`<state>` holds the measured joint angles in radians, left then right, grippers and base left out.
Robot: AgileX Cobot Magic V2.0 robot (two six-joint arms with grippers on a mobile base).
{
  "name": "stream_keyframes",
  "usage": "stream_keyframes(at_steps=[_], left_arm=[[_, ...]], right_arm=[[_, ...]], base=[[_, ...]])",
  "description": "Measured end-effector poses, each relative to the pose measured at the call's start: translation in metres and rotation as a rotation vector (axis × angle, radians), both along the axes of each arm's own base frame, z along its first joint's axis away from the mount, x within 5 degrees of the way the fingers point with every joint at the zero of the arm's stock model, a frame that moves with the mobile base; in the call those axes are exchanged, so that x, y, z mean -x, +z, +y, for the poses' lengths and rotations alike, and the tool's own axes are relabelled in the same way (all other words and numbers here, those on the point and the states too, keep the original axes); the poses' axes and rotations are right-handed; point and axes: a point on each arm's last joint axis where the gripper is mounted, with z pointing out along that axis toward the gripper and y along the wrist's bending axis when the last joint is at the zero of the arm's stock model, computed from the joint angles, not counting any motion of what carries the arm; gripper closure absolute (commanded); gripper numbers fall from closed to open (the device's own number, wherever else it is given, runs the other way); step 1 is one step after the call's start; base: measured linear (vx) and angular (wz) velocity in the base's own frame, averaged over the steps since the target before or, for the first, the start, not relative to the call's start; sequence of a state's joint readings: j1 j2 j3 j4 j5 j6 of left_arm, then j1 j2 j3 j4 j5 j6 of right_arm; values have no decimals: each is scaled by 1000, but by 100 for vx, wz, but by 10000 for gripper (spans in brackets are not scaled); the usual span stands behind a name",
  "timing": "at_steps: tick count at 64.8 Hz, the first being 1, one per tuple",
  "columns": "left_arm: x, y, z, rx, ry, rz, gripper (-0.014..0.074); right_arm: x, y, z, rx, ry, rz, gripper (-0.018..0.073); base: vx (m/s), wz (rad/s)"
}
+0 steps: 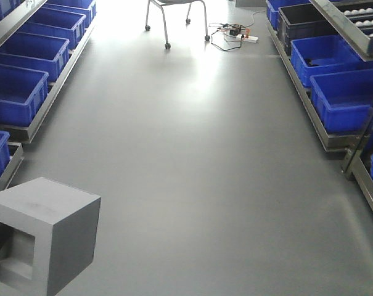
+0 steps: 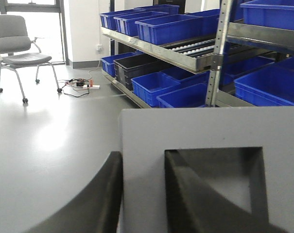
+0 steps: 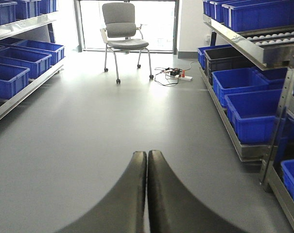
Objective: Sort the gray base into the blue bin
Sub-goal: 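Drive down the aisle and turn toward the blue bin rack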
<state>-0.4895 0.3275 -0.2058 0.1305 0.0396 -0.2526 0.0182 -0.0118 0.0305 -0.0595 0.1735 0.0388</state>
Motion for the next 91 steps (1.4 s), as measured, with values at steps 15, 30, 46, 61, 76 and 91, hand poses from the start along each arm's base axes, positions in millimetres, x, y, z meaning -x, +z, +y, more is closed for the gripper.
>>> stream_keyframes(at_steps=[15, 30, 46, 61, 76, 91], left_arm=[[0, 0, 0, 0, 0, 0, 602], [0, 0, 0, 0, 0, 0, 602], [0, 0, 0, 0, 0, 0, 602], [0, 0, 0, 0, 0, 0, 602], [0, 0, 0, 0, 0, 0, 602], [0, 0, 0, 0, 0, 0, 602]], right_arm=[[0, 0, 0, 0, 0, 0, 568], [0, 0, 0, 0, 0, 0, 568], [0, 0, 0, 0, 0, 0, 568], [0, 0, 0, 0, 0, 0, 568], [0, 0, 0, 0, 0, 0, 568], [0, 0, 0, 0, 0, 0, 568]], base=[[46, 4], [45, 1], [42, 2], [39, 39], [36, 82], [29, 93]])
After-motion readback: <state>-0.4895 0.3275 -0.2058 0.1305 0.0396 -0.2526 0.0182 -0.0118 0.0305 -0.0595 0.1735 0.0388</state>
